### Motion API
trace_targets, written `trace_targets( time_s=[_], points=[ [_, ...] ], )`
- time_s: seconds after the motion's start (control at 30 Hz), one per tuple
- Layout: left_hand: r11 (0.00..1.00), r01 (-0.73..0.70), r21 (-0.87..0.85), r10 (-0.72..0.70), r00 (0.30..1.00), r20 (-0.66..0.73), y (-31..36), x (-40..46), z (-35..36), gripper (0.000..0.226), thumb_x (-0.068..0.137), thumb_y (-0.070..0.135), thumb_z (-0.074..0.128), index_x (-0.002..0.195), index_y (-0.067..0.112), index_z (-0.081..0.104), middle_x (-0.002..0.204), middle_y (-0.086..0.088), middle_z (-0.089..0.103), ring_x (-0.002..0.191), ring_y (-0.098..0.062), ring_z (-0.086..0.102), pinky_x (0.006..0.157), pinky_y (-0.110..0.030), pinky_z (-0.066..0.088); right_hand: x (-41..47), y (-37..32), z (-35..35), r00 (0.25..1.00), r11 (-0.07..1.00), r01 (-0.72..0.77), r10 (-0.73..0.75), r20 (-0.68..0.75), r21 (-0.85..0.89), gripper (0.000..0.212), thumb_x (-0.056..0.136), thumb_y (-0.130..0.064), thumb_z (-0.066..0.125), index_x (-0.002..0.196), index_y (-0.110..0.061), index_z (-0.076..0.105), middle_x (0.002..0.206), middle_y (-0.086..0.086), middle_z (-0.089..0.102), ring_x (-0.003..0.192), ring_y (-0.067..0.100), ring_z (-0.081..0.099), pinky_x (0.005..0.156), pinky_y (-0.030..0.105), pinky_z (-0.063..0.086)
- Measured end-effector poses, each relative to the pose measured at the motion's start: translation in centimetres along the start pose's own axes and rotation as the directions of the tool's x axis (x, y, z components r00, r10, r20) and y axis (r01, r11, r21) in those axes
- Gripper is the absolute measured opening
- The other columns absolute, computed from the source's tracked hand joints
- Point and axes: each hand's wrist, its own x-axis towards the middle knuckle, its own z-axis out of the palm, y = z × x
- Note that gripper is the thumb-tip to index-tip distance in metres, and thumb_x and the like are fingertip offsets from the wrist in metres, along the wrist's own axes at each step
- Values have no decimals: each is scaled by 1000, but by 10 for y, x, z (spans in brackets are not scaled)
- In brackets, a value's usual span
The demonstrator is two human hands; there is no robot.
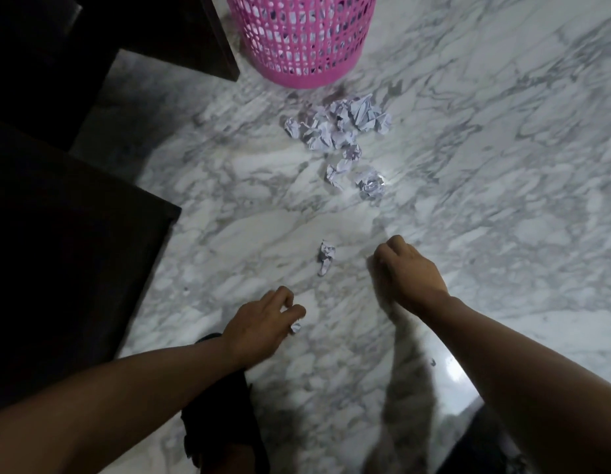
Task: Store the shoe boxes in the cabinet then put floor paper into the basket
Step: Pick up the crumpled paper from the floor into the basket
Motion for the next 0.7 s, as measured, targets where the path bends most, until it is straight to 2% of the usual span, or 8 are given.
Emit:
trace_targets(
  time_s=[0.1, 0.27, 0.37, 0.47, 0.53, 0.57, 0.63, 0.7],
  points=[
    [999, -19, -36, 21, 998, 51, -5, 10, -12, 12, 91, 37, 52, 100, 31, 54, 109, 9, 48, 83, -15, 57, 51, -29, 40, 11, -7, -9, 997, 993, -82, 83, -6, 89, 11, 99, -28, 57, 97, -17, 55, 98, 1, 53, 73, 32, 60, 57, 32, 38],
    [998, -23, -58, 23, 1000, -4, -17, 13, -31, 14, 83, 25, 57, 96, 23, 52, 100, 6, 50, 82, -17, 54, 57, -35, 42, 27, -45, -21, 997, 983, -47, 56, -46, 180, 16, 90, -36, 48, 89, -21, 53, 78, -2, 59, 74, 35, 62, 61, 34, 38],
    [998, -36, -50, 35, 999, -38, -28, 10, -44, 16, 81, 20, 58, 91, 17, 46, 94, 2, 44, 74, -21, 44, 63, -39, 41, 38, -69, -22, 997, 978, 8, 8, -77, 209, 21, 93, -44, 45, 101, -26, 52, 80, 1, 71, 76, 35, 66, 62, 35, 44],
    [995, -99, 24, 99, 995, 10, -33, -2, -48, 33, 82, 48, 60, 90, 20, 45, 95, 5, 43, 75, -19, 43, 65, -38, 40, 45, -84, -17, 990, 987, 109, -96, -106, 118, 34, 101, -53, 49, 121, -26, 50, 87, 0, 74, 78, 33, 70, 60, 34, 42],
    [977, -161, 142, 142, 980, 136, -31, -10, -42, 60, 75, 75, 56, 96, 20, 49, 102, 2, 47, 83, -20, 46, 67, -38, 42, 49, -87, -12, 992, 991, 114, -111, -56, 66, 56, 94, -66, 55, 129, -22, 48, 91, 0, 73, 79, 32, 71, 59, 34, 42],
    [959, -202, 200, 160, 966, 204, -30, -13, -37, 65, 72, 78, 55, 99, 19, 50, 105, 0, 48, 86, -22, 48, 67, -39, 44, 50, -87, -10, 995, 995, 97, -96, -13, 38, 64, 90, -70, 57, 130, -22, 45, 95, 1, 72, 80, 32, 71, 60, 35, 45],
    [926, -270, 263, 194, 940, 280, -27, -15, -24, 53, 75, 63, 58, 102, 18, 50, 107, -5, 52, 86, -25, 53, 61, -39, 49, 50, -83, -3, 996, 999, 51, -50, 75, -8, 61, 92, -67, 57, 129, -21, 42, 101, 5, 69, 81, 33, 70, 63, 38, 51],
    [908, -308, 283, 226, 931, 288, -30, -12, -17, 40, 75, 46, 62, 102, 18, 50, 104, -6, 54, 81, -25, 55, 52, -37, 48, 48, -81, 5, 995, 999, 51, -51, 90, -1, 40, 101, -53, 50, 123, -20, 43, 101, 6, 67, 80, 33, 68, 66, 42, 56]
  ],
)
